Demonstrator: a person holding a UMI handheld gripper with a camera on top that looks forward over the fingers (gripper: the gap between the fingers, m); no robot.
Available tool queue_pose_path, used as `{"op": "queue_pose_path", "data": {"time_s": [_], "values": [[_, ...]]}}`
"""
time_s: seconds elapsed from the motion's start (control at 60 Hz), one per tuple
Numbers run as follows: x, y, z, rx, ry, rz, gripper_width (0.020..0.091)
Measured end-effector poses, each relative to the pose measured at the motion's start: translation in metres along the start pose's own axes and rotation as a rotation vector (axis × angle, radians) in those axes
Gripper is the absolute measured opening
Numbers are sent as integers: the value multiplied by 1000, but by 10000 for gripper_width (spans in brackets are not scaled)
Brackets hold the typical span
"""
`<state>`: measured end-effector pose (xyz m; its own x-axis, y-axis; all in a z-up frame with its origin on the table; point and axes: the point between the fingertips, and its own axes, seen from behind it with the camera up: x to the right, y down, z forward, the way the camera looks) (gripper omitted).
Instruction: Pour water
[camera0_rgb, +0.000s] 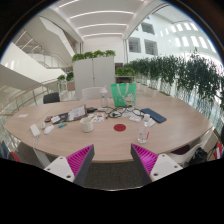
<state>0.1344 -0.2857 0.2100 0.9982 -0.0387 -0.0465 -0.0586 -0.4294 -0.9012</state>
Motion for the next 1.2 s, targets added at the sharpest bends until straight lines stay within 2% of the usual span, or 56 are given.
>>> {"op": "queue_pose_path", "data": {"time_s": [0.133, 0.467, 0.567, 0.783, 0.817, 0.833, 0.883, 0.933, 1.0, 1.017, 1.033, 1.1, 1.167, 1.2], "values": [[24, -7, 15, 27, 4, 28, 814], [156, -2, 165, 129, 76, -2, 829], [183, 8, 222, 130, 88, 3, 826], [196, 11, 312, 131, 67, 0, 821], [195, 9, 319, 137, 60, -11, 794], [193, 8, 322, 138, 53, -18, 745], [193, 12, 328, 127, 53, -35, 517], [198, 10, 329, 140, 86, -11, 508], [197, 9, 329, 151, 107, -7, 450], [198, 8, 328, 153, 112, -2, 412], [200, 10, 328, 147, 121, 8, 417], [201, 13, 330, 116, 137, 39, 341], [199, 10, 334, 52, 128, 62, 317], [196, -2, 326, 66, 128, 68, 318]]}}
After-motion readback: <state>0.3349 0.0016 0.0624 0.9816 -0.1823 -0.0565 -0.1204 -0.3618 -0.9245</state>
